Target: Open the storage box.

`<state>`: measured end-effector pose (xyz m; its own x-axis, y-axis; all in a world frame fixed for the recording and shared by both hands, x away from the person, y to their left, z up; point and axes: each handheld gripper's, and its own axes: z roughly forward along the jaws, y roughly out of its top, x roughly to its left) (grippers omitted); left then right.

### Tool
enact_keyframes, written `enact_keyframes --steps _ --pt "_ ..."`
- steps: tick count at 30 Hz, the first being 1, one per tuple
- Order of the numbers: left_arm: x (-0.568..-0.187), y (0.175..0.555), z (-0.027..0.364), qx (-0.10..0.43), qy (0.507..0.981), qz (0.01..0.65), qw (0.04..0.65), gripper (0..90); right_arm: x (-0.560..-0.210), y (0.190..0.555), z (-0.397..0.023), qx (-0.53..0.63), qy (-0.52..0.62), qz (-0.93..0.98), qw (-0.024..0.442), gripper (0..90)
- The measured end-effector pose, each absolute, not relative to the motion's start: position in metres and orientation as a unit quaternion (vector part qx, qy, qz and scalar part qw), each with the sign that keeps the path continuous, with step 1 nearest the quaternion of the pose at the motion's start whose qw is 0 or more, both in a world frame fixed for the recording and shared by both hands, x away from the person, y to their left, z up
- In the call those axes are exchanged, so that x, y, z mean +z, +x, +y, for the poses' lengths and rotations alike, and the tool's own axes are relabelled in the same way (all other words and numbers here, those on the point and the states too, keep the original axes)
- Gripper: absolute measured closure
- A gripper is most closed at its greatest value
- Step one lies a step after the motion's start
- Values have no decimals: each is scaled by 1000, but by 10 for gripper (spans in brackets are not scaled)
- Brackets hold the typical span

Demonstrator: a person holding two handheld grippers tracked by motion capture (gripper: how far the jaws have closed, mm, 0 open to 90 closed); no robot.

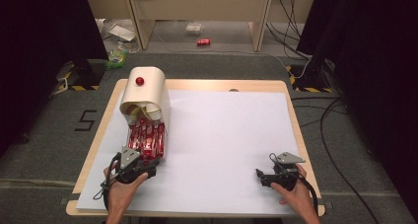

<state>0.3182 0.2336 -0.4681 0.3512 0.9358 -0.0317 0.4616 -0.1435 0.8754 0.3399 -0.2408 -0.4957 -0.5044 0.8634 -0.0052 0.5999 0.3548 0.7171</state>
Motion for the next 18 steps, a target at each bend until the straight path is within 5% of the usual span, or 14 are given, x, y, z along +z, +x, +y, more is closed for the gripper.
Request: enact_keyframes --steps 18 --pt "-442 347 234 301 690 495 435 199 -496 340 -241 337 458 799 195 141"
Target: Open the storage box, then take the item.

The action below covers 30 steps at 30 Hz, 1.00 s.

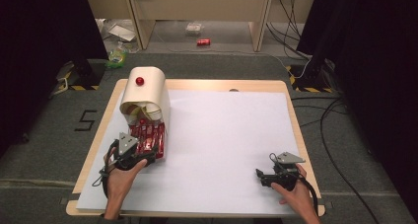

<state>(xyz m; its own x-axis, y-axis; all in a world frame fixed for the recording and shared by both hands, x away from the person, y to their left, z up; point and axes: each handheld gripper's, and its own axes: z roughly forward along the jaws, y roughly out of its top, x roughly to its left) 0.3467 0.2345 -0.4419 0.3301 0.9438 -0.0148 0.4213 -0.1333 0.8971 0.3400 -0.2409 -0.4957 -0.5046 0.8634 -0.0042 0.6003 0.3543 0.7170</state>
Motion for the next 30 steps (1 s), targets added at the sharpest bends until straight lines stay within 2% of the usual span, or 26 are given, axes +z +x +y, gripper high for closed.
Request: enact_keyframes --steps 16,19,22,30 --pt "-443 358 234 287 697 498 429 235 -496 340 -241 336 458 799 196 141" --pt "-446 358 236 284 696 501 428 266 -496 340 -241 336 458 800 196 141" --pt "-450 359 239 285 694 505 427 358 -496 340 -241 336 458 800 196 141" --pt "-458 361 240 283 699 511 411 498 -496 340 -241 336 458 800 195 141"
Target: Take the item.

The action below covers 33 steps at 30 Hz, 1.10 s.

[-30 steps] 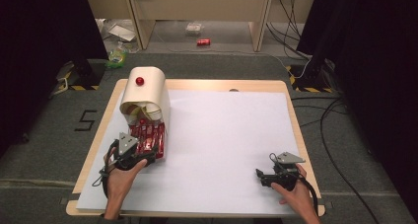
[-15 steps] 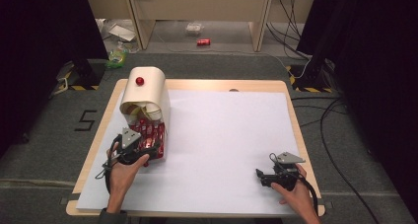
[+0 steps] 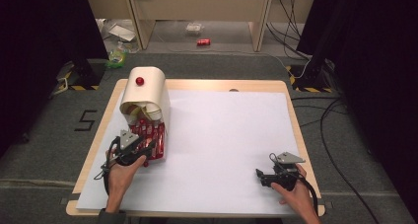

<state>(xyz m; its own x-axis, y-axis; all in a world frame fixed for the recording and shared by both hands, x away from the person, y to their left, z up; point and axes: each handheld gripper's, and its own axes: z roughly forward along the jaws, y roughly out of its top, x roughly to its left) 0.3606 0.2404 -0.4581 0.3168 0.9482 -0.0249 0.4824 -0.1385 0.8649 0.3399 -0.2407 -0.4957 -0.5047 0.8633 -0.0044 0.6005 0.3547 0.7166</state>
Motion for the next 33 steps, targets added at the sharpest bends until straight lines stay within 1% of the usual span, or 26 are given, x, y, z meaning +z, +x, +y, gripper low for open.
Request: enact_keyframes --steps 3,8,17,22,33 --pt "-460 360 238 288 701 514 401 547 -496 340 -241 336 458 800 195 141" --pt "-458 359 242 284 699 513 409 652 -496 340 -241 336 458 800 196 141" --pt "-455 356 251 280 701 505 418 807 -496 340 -241 336 458 800 195 141" --pt "-451 353 257 282 702 502 419 837 -496 340 -241 336 458 800 196 141" --pt "-445 344 258 285 718 491 402 850 -496 340 -241 336 458 800 196 141"
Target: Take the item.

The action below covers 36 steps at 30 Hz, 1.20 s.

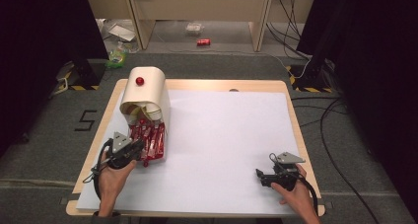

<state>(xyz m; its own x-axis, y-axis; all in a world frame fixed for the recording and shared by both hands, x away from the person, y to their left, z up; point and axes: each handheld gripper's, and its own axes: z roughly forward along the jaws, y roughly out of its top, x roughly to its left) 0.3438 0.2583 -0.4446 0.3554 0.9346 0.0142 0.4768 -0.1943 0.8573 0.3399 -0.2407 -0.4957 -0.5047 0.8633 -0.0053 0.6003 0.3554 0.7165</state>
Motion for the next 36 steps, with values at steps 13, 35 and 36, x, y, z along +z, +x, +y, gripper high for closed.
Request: enact_keyframes --steps 13,35,36 --pt "-434 322 260 285 722 481 408 854 -496 340 -241 336 458 800 196 141" --pt "-415 288 249 262 735 442 442 854 -496 340 -241 336 457 800 196 141" --pt "-415 288 248 260 736 438 446 854 -496 340 -241 336 457 800 196 141"
